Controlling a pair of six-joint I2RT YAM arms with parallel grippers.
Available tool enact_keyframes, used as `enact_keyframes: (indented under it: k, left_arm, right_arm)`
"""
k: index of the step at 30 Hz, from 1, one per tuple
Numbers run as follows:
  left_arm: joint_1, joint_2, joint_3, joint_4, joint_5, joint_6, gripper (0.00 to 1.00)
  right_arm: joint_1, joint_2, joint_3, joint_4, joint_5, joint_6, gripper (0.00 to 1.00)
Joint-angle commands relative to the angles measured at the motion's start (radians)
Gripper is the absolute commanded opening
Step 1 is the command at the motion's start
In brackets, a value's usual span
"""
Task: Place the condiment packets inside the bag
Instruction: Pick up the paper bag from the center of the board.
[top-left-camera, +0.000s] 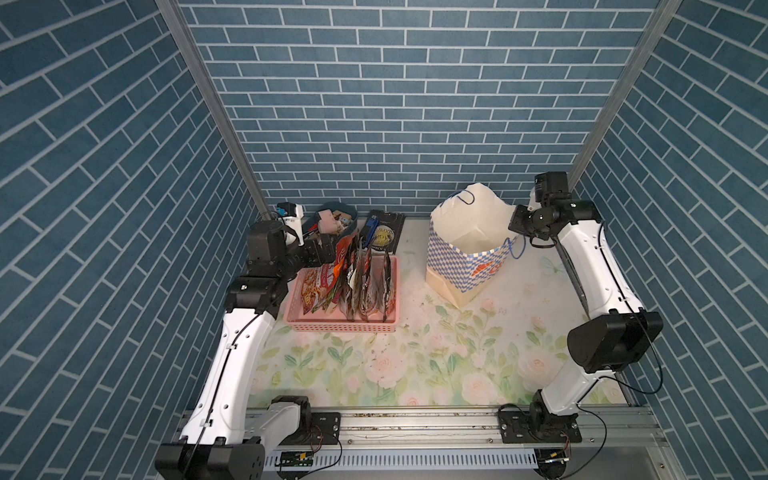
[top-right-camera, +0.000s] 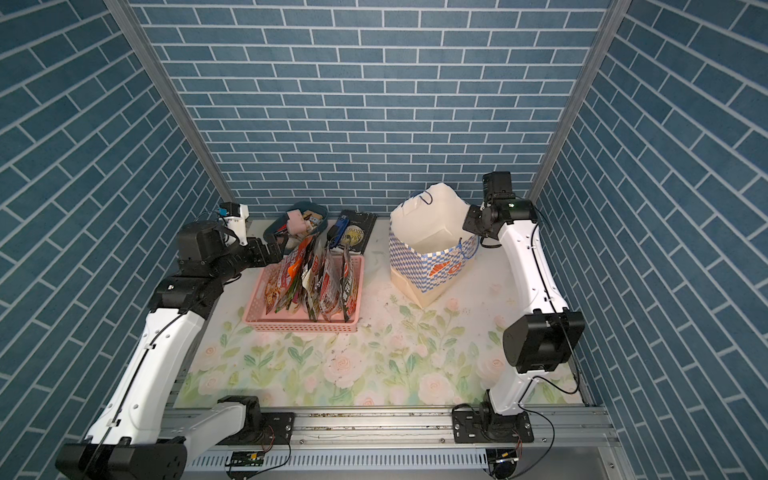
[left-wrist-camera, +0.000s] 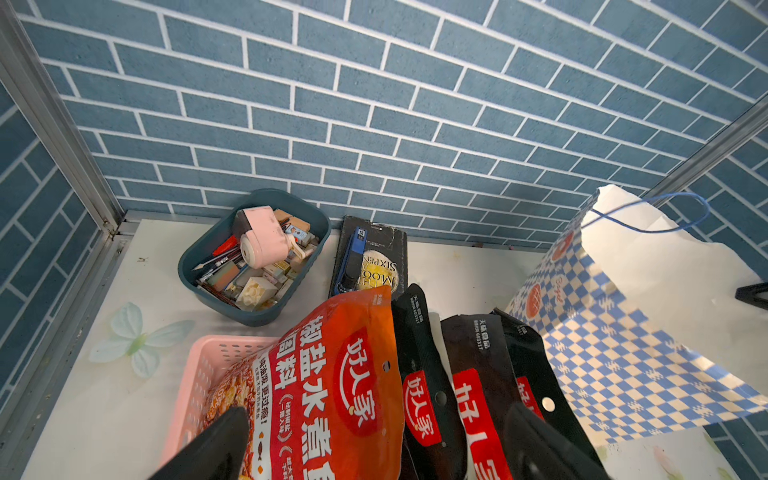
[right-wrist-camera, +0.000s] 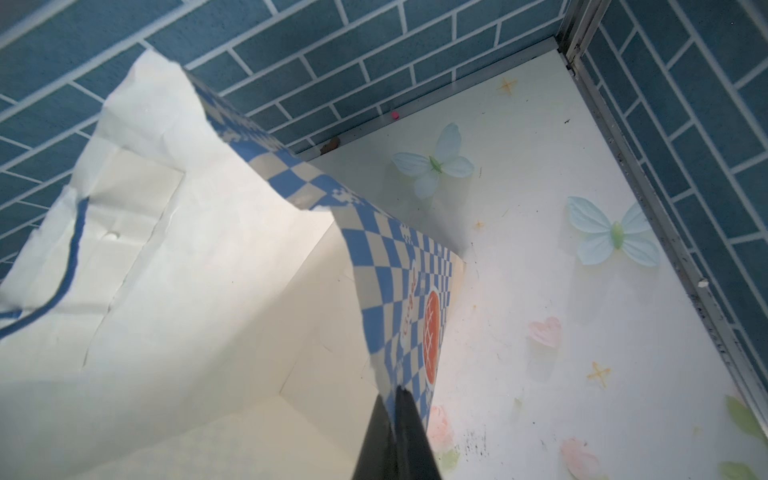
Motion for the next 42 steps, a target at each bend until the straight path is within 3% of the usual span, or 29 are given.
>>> enact_keyframes:
  k: [1,4,6,12,18,23,31,35,39,42]
  left_arm:
    - [-0.005,-0.019,0.041,-0.032,0.029,0.025,1.00]
    - [-0.005,-0.020,0.059,-0.042,0.051,0.026,1.00]
    - [-0.006,-0.020,0.068,-0.049,0.073,0.029,1.00]
    - [-0.022,-0.034,0.066,-0.038,0.171,0.026,1.00]
    - [-0.163,-0.014,0.097,-0.055,0.161,0.022,1.00]
    - [-0.326,0.024,0.139,-0.080,0.080,0.003,1.00]
    - [-0.418,0.098,0.219,-0.158,-0.052,-0.061,1.00]
    - [-0.576,0.179,0.333,-0.288,-0.112,-0.151,1.00]
    - [-0.763,0.171,0.352,-0.350,-0.230,-0.177,1.00]
    - [-0.812,0.136,0.333,-0.397,-0.256,-0.202,1.00]
  right_arm:
    - [-0.009,0.017,0.098,-0.172,-0.009,-0.111,0.00]
    - [-0.013,0.015,0.151,-0.237,-0.108,-0.188,0.00]
    - [-0.015,-0.049,0.084,-0.203,-0.230,-0.212,0.00]
    - [-0.003,-0.168,-0.077,-0.151,-0.420,-0.255,0.00]
    - [0.035,-0.212,-0.223,-0.059,-0.628,-0.236,0.00]
    - [0.034,-0.238,-0.324,-0.025,-0.610,-0.225,0.00]
    - [0.034,-0.267,-0.330,-0.036,-0.590,-0.232,0.00]
    - [0.036,-0.309,-0.363,-0.009,-0.549,-0.161,0.00]
    - [0.036,-0.361,-0.425,0.057,-0.536,-0.081,0.00]
    - [0.037,-0.374,-0.448,0.081,-0.527,-0.054,0.00]
